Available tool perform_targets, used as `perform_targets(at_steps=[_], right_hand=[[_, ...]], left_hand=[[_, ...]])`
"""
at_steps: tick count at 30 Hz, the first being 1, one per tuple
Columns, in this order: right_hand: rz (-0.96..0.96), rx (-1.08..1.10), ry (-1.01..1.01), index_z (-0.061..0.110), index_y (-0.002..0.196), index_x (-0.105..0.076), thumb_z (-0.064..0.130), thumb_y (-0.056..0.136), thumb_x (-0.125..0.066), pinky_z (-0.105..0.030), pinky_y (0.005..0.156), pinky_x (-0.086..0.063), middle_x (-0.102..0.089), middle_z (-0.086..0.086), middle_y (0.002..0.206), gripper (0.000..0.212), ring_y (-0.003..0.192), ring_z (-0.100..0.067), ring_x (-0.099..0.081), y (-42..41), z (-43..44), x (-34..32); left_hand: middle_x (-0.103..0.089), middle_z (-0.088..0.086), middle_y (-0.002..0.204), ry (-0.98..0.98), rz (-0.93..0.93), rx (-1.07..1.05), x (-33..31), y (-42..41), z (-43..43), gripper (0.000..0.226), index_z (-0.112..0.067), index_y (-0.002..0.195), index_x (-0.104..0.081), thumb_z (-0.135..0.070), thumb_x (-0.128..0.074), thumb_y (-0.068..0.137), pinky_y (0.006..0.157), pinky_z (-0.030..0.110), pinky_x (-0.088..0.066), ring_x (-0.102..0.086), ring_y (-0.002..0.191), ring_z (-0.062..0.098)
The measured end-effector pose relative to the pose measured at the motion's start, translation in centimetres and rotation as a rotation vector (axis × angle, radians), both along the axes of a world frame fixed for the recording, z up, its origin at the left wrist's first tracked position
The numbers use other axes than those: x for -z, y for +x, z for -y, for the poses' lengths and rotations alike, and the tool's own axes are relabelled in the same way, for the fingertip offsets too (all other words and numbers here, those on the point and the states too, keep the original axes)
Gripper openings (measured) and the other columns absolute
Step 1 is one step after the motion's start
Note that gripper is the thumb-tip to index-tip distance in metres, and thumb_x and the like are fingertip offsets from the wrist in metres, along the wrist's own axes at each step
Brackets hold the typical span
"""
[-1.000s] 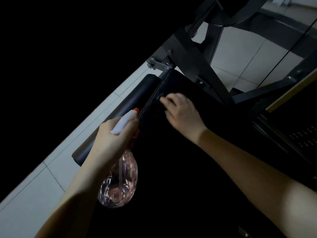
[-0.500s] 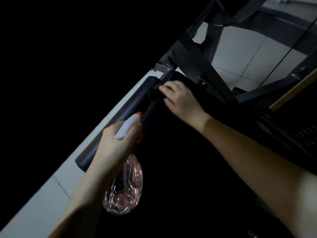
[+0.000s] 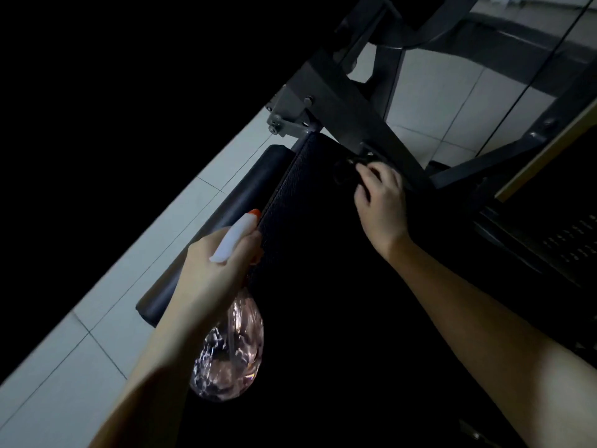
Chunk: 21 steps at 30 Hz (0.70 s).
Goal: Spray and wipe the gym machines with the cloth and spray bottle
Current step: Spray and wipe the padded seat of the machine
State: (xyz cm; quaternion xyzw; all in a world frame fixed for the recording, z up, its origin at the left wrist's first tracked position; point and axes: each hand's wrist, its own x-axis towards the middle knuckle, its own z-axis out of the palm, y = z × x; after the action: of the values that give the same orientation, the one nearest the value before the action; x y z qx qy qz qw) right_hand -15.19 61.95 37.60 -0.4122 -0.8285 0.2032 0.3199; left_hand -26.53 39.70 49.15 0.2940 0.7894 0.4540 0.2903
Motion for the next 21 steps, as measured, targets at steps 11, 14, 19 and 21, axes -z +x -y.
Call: perform_targets(at_steps=[11,14,19,21], right_hand=[[0.065,-0.109,-0.007,0.001,0.124,-0.060,0.002,0.086,-0.060,-0.040,0.097,-0.043,-0.057,-0.017,0.122,0.038,0.114,-0.035,-0.051,3.4,2.2,0.6],[0.128,-0.015,-0.063,0.001,0.130,-0.054,0.005,0.091,-0.056,-0.038,0.100,-0.041,-0.053,-0.018,0.126,0.040,0.118,-0.033,-0.047,5.7,1.2,0.7],[0.083,0.006,-0.181,0.005,0.137,-0.047,0.012,0.097,-0.047,-0.023,0.100,-0.033,-0.046,-0.013,0.134,0.041,0.124,-0.026,-0.041,7.3,0.9,0.4],[0.063,-0.003,-0.221,0.006,0.137,-0.047,0.013,0.097,-0.047,-0.017,0.097,-0.029,-0.045,-0.012,0.136,0.041,0.125,-0.024,-0.039,7.6,0.8,0.4]], left_hand=[[-0.058,0.022,0.072,-0.040,-0.083,0.121,-0.1,1.0,-1.0,0.042,0.001,0.078,-0.058,-0.036,-0.053,0.097,0.047,0.019,-0.034,-0.043,0.051,0.009],[-0.057,0.027,0.074,-0.096,-0.135,0.189,0.2,1.7,-1.6,0.054,0.004,0.077,-0.056,-0.048,-0.052,0.093,0.052,0.025,-0.036,-0.047,0.057,0.015],[-0.051,0.026,0.067,-0.132,-0.038,0.204,0.0,2.5,-1.7,0.060,0.005,0.075,-0.053,-0.052,-0.052,0.091,0.054,0.031,-0.033,-0.042,0.056,0.019],[-0.045,0.016,0.061,-0.127,-0.014,0.158,0.1,2.6,-1.5,0.059,0.008,0.073,-0.049,-0.048,-0.054,0.092,0.054,0.032,-0.032,-0.039,0.055,0.019]])
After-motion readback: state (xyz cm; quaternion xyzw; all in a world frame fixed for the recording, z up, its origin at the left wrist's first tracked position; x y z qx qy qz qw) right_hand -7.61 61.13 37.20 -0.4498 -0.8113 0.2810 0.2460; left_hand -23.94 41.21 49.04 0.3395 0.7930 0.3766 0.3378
